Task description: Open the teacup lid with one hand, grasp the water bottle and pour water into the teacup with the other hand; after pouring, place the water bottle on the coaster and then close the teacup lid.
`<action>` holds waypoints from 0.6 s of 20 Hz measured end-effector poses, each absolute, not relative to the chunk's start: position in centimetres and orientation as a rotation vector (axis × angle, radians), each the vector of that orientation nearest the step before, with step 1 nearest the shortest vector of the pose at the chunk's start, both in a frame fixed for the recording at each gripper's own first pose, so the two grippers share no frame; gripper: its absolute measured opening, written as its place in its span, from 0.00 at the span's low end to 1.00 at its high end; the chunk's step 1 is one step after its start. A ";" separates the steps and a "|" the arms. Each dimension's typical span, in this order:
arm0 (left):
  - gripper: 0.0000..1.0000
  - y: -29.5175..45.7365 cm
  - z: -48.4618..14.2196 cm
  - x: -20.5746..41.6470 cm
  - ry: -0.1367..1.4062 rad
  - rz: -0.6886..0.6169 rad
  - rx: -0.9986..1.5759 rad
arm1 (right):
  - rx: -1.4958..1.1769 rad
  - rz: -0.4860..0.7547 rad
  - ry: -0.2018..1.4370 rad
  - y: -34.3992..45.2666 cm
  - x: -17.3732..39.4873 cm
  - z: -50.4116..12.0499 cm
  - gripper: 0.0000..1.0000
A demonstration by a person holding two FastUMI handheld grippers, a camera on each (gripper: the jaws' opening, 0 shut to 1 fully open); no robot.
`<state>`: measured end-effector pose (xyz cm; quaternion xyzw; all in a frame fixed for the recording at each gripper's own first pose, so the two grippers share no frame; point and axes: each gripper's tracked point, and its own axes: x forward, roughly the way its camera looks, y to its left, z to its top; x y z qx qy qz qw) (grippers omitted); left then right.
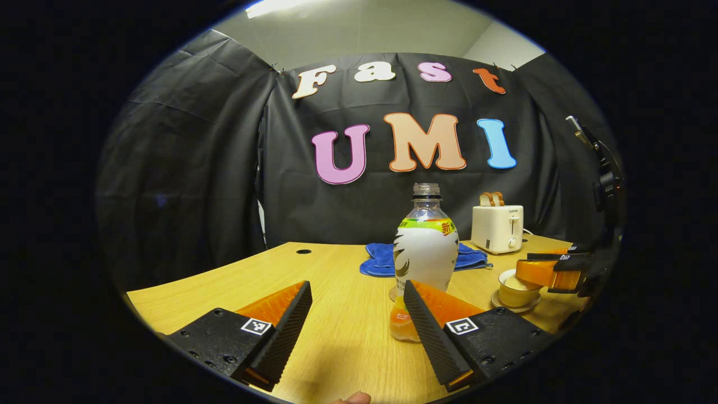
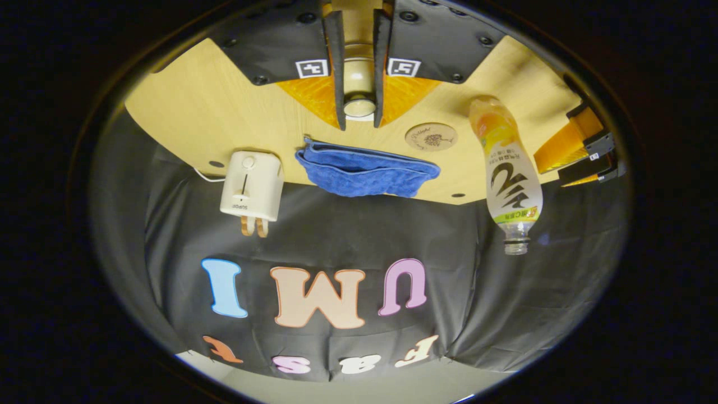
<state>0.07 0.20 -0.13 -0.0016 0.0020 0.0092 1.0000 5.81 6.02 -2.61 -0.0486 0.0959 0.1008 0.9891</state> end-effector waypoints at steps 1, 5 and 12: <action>0.96 0.2 -0.2 0.1 0.006 0.018 -0.002 | -0.078 0.210 0.194 6.2 5.8 -2.6 0.23; 0.96 -0.4 -0.1 -0.3 0.002 -0.017 -0.003 | -0.032 0.222 0.159 6.1 5.8 -0.7 0.22; 0.96 -3.0 -0.3 -1.4 0.020 -0.156 0.008 | -0.028 0.235 0.130 5.6 4.9 1.4 0.22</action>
